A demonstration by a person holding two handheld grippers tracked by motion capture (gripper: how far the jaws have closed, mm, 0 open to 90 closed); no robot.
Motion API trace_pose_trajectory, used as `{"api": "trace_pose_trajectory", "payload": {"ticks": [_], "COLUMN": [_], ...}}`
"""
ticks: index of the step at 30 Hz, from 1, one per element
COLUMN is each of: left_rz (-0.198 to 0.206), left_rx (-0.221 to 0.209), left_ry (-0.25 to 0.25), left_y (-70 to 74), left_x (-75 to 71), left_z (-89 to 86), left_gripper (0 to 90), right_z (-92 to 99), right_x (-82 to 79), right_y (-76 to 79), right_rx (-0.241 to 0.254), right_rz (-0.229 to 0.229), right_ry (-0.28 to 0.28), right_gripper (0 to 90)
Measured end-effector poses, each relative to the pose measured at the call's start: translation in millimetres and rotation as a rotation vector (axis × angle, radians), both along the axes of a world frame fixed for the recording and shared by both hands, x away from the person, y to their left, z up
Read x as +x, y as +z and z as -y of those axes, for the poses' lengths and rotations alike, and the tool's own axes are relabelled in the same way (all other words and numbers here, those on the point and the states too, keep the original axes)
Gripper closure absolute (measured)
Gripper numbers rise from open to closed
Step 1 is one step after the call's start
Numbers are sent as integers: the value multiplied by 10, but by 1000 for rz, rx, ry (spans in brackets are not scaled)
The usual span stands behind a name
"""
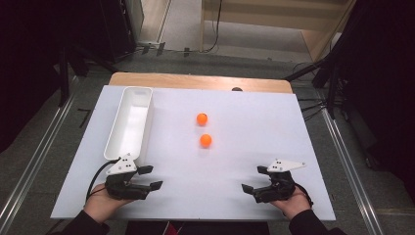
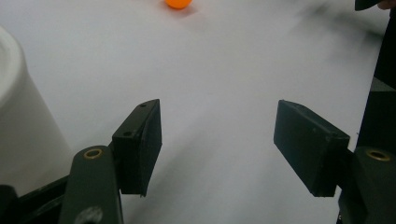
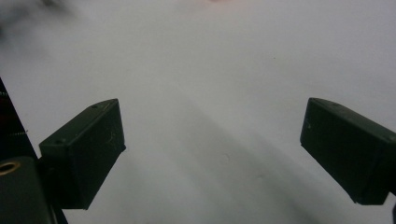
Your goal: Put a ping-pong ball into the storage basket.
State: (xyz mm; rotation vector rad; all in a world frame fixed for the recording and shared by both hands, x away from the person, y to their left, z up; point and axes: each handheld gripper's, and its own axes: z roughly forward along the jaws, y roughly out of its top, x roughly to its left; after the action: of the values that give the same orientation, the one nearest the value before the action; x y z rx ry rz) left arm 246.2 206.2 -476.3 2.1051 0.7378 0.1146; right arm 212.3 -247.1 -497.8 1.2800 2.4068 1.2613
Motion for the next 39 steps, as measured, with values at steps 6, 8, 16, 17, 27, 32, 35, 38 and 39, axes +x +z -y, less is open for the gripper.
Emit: {"api": "trace_pose_trajectory", "payload": {"ticks": [6, 8, 16, 17, 27, 32, 35, 38, 39], "left_rz": [-4, -13, -64, -69, -82, -92, -92, -92, -93], "left_rx": [-9, -10, -33, -35, -47, -49, -56, -35, -35], "left_ry": [-14, -24, -65, -76, -93, -103, -102, -114, -113], "left_y": [18, 28, 88, 95, 144, 153, 158, 153, 151], "left_x": [17, 24, 51, 52, 69, 68, 68, 76, 75], "left_z": [25, 36, 91, 103, 213, 288, 324, 366, 377], "left_gripper": [273, 260, 260, 259, 184, 138, 137, 134, 134], "right_z": [-2, -1, -1, -1, 3, 2, 2, 0, 1], "right_x": [-1, -1, -1, -1, -2, -2, -2, -3, -3], "right_y": [-1, -1, -2, -2, -4, -4, -5, -4, -4], "right_rx": [0, -1, -5, -5, -5, -5, -5, -4, -4], "right_rz": [-6, -9, -8, -8, -9, -11, -10, -12, -13], "right_ry": [-4, -5, 1, 1, 7, 6, 9, 8, 8], "right_gripper": [51, 51, 51, 51, 51, 51, 51, 51, 51]}}
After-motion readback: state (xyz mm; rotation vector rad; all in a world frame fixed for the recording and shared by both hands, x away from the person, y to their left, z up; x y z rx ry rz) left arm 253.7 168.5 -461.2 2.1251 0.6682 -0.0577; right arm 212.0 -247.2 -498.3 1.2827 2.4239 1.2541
